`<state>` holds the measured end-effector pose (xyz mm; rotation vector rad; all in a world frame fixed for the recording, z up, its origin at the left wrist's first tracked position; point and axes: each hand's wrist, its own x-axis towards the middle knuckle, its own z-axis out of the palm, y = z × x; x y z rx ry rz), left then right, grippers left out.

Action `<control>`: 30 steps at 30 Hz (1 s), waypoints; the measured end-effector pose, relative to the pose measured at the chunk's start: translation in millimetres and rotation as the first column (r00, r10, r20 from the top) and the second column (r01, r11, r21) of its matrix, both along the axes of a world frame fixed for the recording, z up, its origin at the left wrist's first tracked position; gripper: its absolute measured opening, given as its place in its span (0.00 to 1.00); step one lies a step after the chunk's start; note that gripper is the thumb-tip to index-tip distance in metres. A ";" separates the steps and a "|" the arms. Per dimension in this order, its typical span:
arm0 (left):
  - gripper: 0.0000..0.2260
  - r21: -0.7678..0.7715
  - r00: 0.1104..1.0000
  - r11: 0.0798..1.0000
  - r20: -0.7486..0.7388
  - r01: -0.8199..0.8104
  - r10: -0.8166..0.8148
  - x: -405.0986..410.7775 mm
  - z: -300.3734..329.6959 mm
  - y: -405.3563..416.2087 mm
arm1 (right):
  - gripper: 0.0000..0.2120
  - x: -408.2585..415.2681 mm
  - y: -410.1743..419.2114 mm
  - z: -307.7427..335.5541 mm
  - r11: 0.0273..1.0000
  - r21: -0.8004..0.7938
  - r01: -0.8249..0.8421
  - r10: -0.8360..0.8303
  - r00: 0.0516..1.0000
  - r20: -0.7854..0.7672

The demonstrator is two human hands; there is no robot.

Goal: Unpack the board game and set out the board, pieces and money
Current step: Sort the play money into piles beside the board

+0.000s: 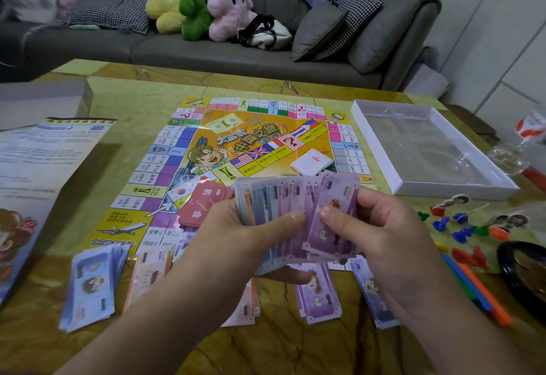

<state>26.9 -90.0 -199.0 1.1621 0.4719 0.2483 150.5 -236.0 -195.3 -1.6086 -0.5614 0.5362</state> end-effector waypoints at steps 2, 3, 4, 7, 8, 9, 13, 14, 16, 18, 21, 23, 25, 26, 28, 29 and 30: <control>0.12 0.039 0.999 0.999 -0.012 -0.030 0.030 0.7 -2.8 0.2 | 0.08 -1.9 0.8 -0.3 0.999 -0.023 -0.039 0.039 0.999 -0.003; 0.13 0.046 0.999 0.998 -0.015 -0.041 0.041 1.0 -3.8 0.5 | 0.08 -2.7 1.2 -0.6 0.998 -0.037 -0.043 0.043 0.999 0.003; 0.13 0.045 0.999 0.998 -0.019 -0.044 0.045 1.3 -4.1 0.4 | 0.08 -3.0 1.6 -0.9 0.998 -0.050 -0.037 0.038 0.999 0.012; 0.11 0.018 0.999 0.999 -0.020 -0.040 0.040 1.8 -3.0 0.0 | 0.07 -2.2 2.2 -0.4 0.997 -0.077 0.019 -0.018 1.000 0.017; 0.10 0.013 0.999 0.999 -0.018 -0.044 0.044 2.0 -2.6 -0.1 | 0.07 -1.8 2.1 -0.3 0.994 -0.099 0.041 -0.039 0.999 0.023; 0.10 0.017 0.999 0.999 -0.020 -0.050 0.050 2.4 -2.8 0.2 | 0.06 -2.2 2.8 -0.6 0.991 -0.123 0.054 -0.051 0.998 0.034; 0.09 0.055 0.996 0.995 -0.033 -0.081 0.082 4.1 -6.4 -2.8 | 0.05 -13.4 8.3 -6.9 0.983 -0.179 0.048 -0.045 0.999 0.021; 0.09 0.062 0.996 0.995 -0.035 -0.077 0.080 4.3 -6.9 -4.8 | 0.06 -18.4 10.5 -8.1 0.987 -0.158 0.031 -0.035 0.999 -0.027; 0.09 0.074 0.997 0.995 -0.038 -0.065 0.068 4.5 -7.7 -9.3 | 0.08 -26.4 13.5 -8.2 0.995 -0.095 -0.005 -0.011 0.986 -0.167; 0.09 0.089 0.996 0.993 -0.039 -0.080 0.084 4.7 -8.1 -10.9 | 0.11 -26.2 14.8 -6.6 0.999 -0.039 0.001 -0.012 0.961 -0.276; 0.09 0.102 0.992 0.989 -0.052 -0.111 0.117 5.5 -8.9 -8.7 | 0.10 -17.3 12.7 -1.6 0.998 -0.045 0.054 -0.064 0.959 -0.276; 0.10 0.087 0.992 0.991 -0.071 -0.100 0.107 5.7 -8.3 -7.6 | 0.07 -12.7 8.9 1.2 0.992 -0.118 0.038 -0.055 0.988 -0.144; 0.11 0.077 0.990 0.992 -0.097 -0.096 0.103 5.8 -6.8 -4.1 | 0.06 -8.6 5.1 3.6 0.983 -0.173 0.065 -0.072 0.997 -0.038; 0.11 0.075 0.987 0.991 -0.109 -0.109 0.117 5.9 -5.8 -0.2 | 0.06 -5.5 3.3 5.0 0.975 -0.197 0.098 -0.100 0.995 0.002; 0.11 0.071 0.977 0.984 -0.123 -0.164 0.172 5.6 -4.2 11.0 | 0.06 1.9 0.5 3.1 0.951 -0.284 0.125 -0.116 0.992 0.048; 0.11 0.067 0.972 0.979 -0.121 -0.195 0.202 4.7 -3.0 17.1 | 0.06 3.2 -0.1 0.9 0.928 -0.361 0.095 -0.080 0.995 0.055; 0.11 0.059 0.968 0.974 -0.114 -0.218 0.223 4.0 -1.9 22.0 | 0.05 2.0 0.3 -1.1 0.893 -0.446 0.054 -0.030 0.998 0.059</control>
